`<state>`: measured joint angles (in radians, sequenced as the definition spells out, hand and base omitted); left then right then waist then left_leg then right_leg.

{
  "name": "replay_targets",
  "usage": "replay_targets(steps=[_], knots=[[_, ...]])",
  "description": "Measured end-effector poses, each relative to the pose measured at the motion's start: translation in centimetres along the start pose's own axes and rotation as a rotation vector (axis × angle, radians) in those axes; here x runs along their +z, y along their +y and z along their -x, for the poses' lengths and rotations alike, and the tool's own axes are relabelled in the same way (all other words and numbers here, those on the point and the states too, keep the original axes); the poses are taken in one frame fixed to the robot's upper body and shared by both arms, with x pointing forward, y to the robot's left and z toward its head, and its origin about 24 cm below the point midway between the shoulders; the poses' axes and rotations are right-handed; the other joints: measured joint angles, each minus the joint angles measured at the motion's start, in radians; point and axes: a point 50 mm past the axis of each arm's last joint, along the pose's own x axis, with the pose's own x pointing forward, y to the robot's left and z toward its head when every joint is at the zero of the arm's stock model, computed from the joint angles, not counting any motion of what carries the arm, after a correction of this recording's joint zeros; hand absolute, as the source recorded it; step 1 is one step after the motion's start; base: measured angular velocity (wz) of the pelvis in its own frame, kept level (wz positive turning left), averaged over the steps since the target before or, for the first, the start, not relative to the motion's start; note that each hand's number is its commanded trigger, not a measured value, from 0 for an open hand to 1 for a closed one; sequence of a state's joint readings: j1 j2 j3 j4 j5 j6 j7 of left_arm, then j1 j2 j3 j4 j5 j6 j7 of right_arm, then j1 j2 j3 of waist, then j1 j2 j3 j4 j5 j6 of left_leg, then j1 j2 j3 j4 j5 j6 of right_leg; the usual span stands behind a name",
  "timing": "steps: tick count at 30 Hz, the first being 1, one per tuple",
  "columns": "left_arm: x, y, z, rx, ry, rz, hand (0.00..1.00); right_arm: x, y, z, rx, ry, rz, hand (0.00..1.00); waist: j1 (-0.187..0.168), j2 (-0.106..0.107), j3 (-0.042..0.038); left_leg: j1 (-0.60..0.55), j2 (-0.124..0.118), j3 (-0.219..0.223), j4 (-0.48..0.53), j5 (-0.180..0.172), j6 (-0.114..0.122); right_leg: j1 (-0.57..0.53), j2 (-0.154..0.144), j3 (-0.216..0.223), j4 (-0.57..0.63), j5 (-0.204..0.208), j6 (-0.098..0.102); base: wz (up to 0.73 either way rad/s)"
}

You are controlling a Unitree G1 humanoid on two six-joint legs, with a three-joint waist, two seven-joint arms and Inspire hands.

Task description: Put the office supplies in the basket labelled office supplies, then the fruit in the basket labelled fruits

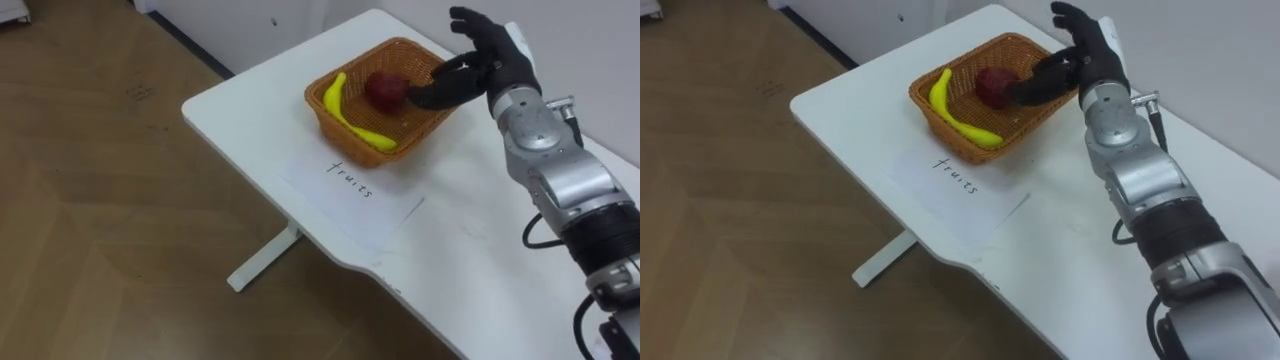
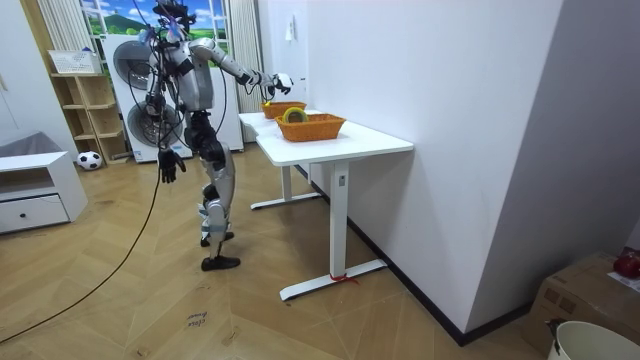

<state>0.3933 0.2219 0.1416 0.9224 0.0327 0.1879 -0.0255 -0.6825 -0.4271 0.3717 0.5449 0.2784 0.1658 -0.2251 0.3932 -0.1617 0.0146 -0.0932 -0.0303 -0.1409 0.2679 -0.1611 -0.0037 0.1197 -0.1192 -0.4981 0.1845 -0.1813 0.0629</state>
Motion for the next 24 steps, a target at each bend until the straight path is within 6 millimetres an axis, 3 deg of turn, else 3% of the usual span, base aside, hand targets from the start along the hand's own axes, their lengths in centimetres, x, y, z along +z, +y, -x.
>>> replay_targets(steps=[8, 15, 24], knots=[[0.0, 0.0, 0.0, 0.000, -0.001, 0.000, 0.00, 0.0, 0.0, 0.0, 0.000, 0.000, 0.000, 0.00, -0.001, -0.001, 0.0011, -0.001, 0.000, 0.000, 0.001, 0.000, 0.000, 0.000, 0.000, -0.001, 0.000, 0.000, 0.000, 0.00], [0.2, 0.0, 0.0, 0.000, 0.003, 0.000, 0.00, 0.4, -0.1, 0.0, 0.003, -0.017, -0.002, 0.00, -0.037, 0.006, 0.0013, -0.012, -0.001, -0.001, 0.011, -0.003, 0.002, -0.002, 0.000, 0.001, 0.000, 0.000, 0.000, 0.03], [0.4, 0.0, -0.1, 0.015, -0.004, 0.016, 0.00, 1.5, -3.6, -0.1, -0.095, -0.051, -0.105, 0.00, -0.106, 0.040, -0.0139, 0.009, 0.000, 0.010, 0.016, -0.007, 0.004, 0.011, -0.003, 0.004, 0.001, 0.000, 0.000, -0.02]])
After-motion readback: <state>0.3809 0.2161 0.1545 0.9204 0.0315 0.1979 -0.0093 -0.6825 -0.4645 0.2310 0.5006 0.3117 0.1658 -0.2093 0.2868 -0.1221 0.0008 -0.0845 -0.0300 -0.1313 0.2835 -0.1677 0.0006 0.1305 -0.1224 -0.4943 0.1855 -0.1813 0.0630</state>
